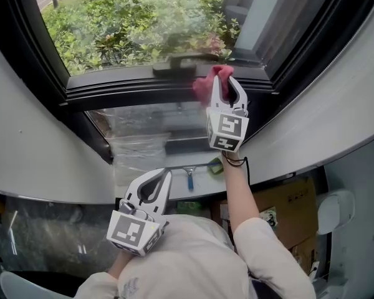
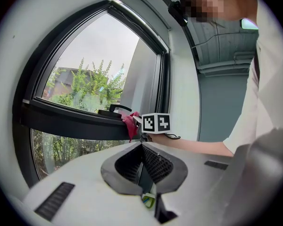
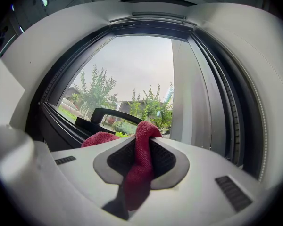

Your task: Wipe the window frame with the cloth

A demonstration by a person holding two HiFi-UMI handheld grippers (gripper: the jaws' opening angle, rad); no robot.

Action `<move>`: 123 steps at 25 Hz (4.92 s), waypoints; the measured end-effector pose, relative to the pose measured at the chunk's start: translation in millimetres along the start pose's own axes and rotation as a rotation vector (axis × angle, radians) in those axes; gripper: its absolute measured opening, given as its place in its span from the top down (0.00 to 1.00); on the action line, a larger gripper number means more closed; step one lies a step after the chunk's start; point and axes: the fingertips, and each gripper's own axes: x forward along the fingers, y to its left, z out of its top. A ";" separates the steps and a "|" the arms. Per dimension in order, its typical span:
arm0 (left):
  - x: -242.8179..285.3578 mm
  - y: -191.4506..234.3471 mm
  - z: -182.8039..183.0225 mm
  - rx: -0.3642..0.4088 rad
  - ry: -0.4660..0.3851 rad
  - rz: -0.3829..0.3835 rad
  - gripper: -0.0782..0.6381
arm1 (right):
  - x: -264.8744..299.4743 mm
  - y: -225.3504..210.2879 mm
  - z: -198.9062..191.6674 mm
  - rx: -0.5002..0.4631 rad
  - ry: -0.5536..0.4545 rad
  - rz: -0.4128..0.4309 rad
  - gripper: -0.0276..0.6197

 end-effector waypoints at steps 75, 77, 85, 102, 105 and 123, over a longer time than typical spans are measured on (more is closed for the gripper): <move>-102.1 117.1 21.3 -0.032 -0.043 0.336 0.88 | 8.0 135.8 32.6 -0.040 0.003 0.283 0.82; -101.5 116.1 22.4 -0.030 -0.044 0.337 0.88 | 8.1 137.1 33.1 -0.042 0.004 0.284 0.82; -98.7 112.2 21.8 -0.039 -0.050 0.344 0.88 | 9.8 149.9 36.4 -0.054 0.007 0.298 0.82; -111.3 101.3 23.7 -0.033 -0.072 0.386 0.88 | 8.7 152.6 37.4 -0.019 -0.013 0.347 0.82; -116.5 101.5 23.3 -0.039 -0.076 0.395 0.88 | 6.2 148.1 39.8 0.025 -0.032 0.352 0.82; -106.8 93.1 15.9 -0.044 -0.054 0.335 0.88 | -119.5 99.3 76.8 0.110 -0.076 0.495 0.82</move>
